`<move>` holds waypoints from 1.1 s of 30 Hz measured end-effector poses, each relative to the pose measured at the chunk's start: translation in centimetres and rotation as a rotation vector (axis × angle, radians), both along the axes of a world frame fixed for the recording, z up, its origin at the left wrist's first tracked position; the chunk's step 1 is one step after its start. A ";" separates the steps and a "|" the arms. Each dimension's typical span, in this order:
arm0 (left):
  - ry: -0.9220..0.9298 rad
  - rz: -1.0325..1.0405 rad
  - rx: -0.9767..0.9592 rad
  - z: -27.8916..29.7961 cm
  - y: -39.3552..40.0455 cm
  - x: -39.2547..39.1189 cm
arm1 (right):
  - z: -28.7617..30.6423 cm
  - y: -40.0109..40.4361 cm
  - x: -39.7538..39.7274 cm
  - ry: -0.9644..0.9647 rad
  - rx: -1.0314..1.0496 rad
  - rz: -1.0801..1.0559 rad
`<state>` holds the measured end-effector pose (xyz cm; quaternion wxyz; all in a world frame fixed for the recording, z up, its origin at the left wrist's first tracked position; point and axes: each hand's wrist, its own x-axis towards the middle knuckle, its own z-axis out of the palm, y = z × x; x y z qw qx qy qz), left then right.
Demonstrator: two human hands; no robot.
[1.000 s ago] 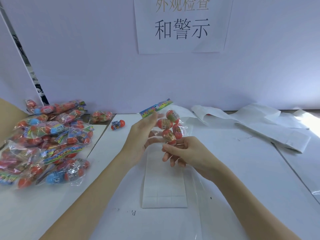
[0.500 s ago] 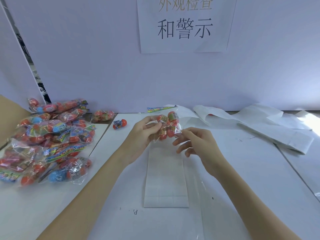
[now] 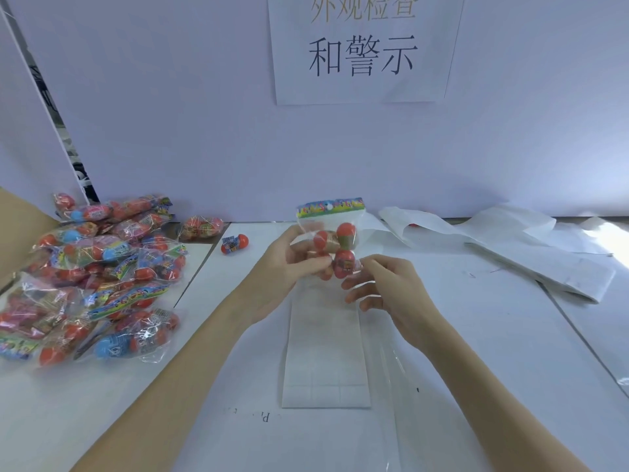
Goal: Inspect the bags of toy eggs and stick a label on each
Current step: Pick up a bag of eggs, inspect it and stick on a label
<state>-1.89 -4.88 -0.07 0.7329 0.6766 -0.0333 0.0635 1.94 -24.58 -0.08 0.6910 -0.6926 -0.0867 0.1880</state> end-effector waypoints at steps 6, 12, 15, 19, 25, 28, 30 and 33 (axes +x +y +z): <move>-0.157 0.324 0.037 -0.6 1.8 0.6 | -1.2 0.5 -0.2 -0.260 -0.182 0.070; -0.138 0.465 0.372 -0.8 1.9 0.5 | -2.3 0.5 -0.1 -0.646 -0.469 0.145; -0.099 0.402 0.455 -1.3 1.6 0.6 | -2.1 0.4 0.1 -0.698 -0.484 0.104; -0.106 0.338 0.750 -2.9 1.1 0.8 | -2.1 0.2 0.2 -0.692 -0.491 0.047; -0.094 0.455 0.697 -3.0 1.5 1.3 | -1.9 0.4 0.0 -0.700 -0.414 -0.016; -0.029 0.447 0.610 -2.9 1.4 1.5 | -2.0 0.4 0.1 -0.682 -0.421 -0.032; -0.015 0.434 0.554 -2.9 1.4 1.5 | -2.1 0.3 0.2 -0.679 -0.441 -0.025; -0.031 0.415 0.532 -2.8 1.1 1.3 | -2.1 0.2 0.2 -0.693 -0.480 -0.019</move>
